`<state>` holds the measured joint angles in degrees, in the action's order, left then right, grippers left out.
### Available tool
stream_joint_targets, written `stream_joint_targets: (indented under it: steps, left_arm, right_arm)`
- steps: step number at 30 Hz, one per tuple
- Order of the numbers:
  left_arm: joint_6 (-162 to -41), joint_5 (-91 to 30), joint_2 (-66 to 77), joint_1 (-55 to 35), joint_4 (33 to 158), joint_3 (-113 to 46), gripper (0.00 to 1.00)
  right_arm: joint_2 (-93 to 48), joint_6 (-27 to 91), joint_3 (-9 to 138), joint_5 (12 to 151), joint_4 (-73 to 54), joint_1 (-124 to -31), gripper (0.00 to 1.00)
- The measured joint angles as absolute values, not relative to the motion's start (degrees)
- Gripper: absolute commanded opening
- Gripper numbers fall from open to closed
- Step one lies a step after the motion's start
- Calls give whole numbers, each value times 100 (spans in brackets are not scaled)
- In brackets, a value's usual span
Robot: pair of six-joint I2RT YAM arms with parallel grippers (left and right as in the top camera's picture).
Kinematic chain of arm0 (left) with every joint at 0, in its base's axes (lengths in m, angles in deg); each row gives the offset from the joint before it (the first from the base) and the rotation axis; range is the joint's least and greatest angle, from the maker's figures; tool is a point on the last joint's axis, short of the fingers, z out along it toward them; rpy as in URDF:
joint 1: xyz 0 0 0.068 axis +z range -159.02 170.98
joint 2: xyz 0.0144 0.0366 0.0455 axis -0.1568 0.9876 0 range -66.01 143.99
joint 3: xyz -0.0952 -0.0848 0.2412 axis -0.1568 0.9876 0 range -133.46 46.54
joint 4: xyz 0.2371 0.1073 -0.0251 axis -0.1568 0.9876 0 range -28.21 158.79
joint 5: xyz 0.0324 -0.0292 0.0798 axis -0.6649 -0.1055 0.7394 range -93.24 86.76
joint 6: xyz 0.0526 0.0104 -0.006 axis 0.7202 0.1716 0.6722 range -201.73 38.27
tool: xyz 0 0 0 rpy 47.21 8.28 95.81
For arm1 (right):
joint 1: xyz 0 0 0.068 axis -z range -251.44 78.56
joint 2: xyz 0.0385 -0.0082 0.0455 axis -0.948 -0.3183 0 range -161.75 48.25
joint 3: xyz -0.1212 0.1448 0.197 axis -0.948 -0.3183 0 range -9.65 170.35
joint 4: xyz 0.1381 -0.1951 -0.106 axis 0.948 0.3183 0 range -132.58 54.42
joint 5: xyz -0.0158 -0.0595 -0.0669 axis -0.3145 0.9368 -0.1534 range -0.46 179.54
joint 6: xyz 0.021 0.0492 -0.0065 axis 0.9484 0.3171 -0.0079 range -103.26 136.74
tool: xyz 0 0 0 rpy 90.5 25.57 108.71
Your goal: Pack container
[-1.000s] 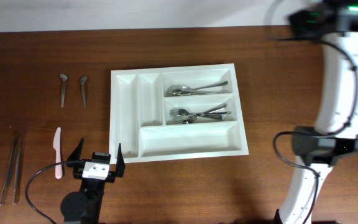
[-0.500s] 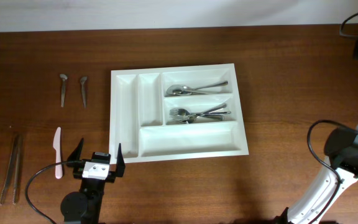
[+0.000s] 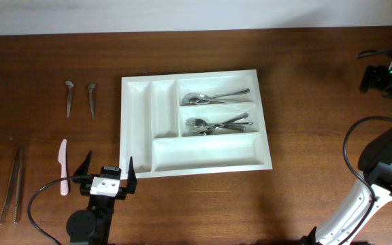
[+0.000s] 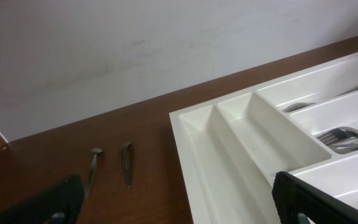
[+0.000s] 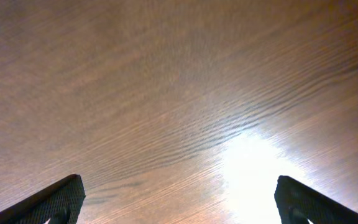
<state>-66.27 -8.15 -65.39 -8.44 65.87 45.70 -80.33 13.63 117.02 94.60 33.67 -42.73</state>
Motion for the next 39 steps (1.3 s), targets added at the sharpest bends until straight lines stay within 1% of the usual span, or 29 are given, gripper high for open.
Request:
stream_joint_targets:
  steps: [6,18,23,25,29,31,34,39]
  left_arm:
    - [-6627,-815,-6539,-844,6587,4570,99]
    - [-6627,-852,-6539,-844,6458,4570,99]
    - [-6683,-933,-6539,-844,5780,4581,99]
    - [-6904,-938,-6541,-842,5710,4572,99]
    - [-7190,-721,-6519,-691,6421,4343,99]
    - [-7236,-542,-6425,-499,7063,3943,99]
    - [-7123,-302,-6045,-114,7966,2990,99]
    - [-6965,-127,-4657,706,9371,848,99]
  right_arm:
    - [-8033,1478,11331,9453,3247,-4271,99]
    - [-8033,1511,11329,9451,3232,-4271,99]
    - [-8033,1524,11329,9451,3230,-4271,99]
    - [-8033,1522,11329,9451,3230,-4271,99]
    - [-8033,1522,11329,9451,3232,-4271,99]
    - [-8033,1520,11329,9451,3230,-4271,99]
    - [-8033,1518,11329,9445,3232,-4271,99]
    - [-8033,1524,11329,9432,3225,-4271,99]
